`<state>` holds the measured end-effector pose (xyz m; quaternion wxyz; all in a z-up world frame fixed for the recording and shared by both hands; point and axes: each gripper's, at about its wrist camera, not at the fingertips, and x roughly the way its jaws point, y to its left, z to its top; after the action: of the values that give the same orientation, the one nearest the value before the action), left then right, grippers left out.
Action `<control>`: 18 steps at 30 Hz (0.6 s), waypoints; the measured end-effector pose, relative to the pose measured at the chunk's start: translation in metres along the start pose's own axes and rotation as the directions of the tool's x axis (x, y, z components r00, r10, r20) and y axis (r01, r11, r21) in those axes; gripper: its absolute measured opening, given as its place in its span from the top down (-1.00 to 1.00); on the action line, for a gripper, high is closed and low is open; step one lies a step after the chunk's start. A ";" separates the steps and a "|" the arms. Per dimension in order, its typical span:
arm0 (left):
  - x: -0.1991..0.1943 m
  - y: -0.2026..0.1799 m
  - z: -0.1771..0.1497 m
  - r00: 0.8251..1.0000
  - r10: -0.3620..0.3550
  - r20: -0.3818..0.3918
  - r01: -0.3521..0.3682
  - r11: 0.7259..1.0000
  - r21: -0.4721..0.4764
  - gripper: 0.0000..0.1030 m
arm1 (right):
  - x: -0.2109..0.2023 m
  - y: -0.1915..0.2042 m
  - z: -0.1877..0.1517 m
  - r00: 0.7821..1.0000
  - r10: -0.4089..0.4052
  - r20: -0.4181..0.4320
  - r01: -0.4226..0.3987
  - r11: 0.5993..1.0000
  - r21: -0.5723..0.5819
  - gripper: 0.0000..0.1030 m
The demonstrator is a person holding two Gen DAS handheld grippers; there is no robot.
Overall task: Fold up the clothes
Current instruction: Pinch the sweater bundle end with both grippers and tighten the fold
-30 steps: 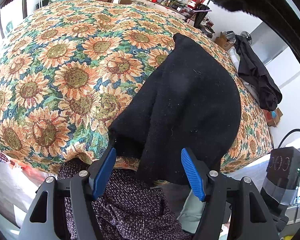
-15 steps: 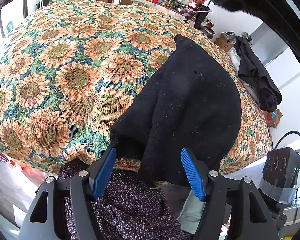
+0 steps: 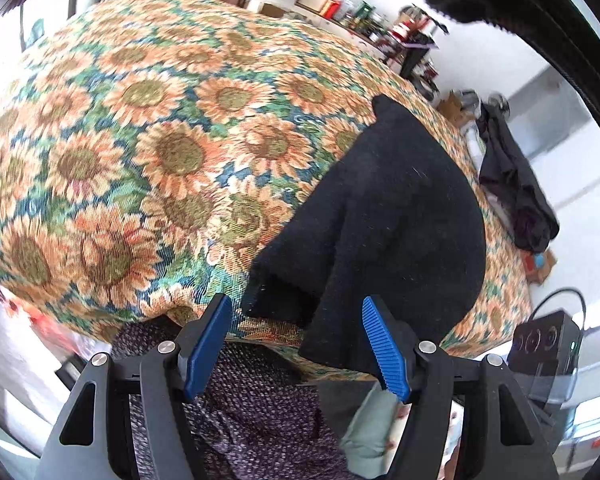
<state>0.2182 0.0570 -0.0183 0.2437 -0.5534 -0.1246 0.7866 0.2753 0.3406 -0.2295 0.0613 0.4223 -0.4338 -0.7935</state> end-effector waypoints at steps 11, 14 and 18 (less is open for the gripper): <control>0.003 -0.005 -0.002 0.999 0.041 -0.019 -0.040 0.998 0.044 -0.33 | -0.041 0.025 0.003 0.999 -0.010 0.034 0.010 1.000 -0.011 -0.42; 0.008 -0.024 -0.008 0.992 0.122 -0.014 -0.118 0.979 0.168 -0.33 | -0.044 0.038 0.007 0.999 -0.022 0.035 0.023 0.999 -0.043 -0.54; 0.015 -0.043 -0.019 0.979 0.201 0.025 -0.200 0.936 0.289 -0.33 | -0.045 0.040 0.012 0.998 -0.062 0.021 0.063 0.997 -0.038 -0.54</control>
<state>0.2421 0.0997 -0.0174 0.2413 -0.5232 0.0498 0.8158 0.2847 0.3447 -0.1690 0.0405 0.4263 -0.4055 -0.8076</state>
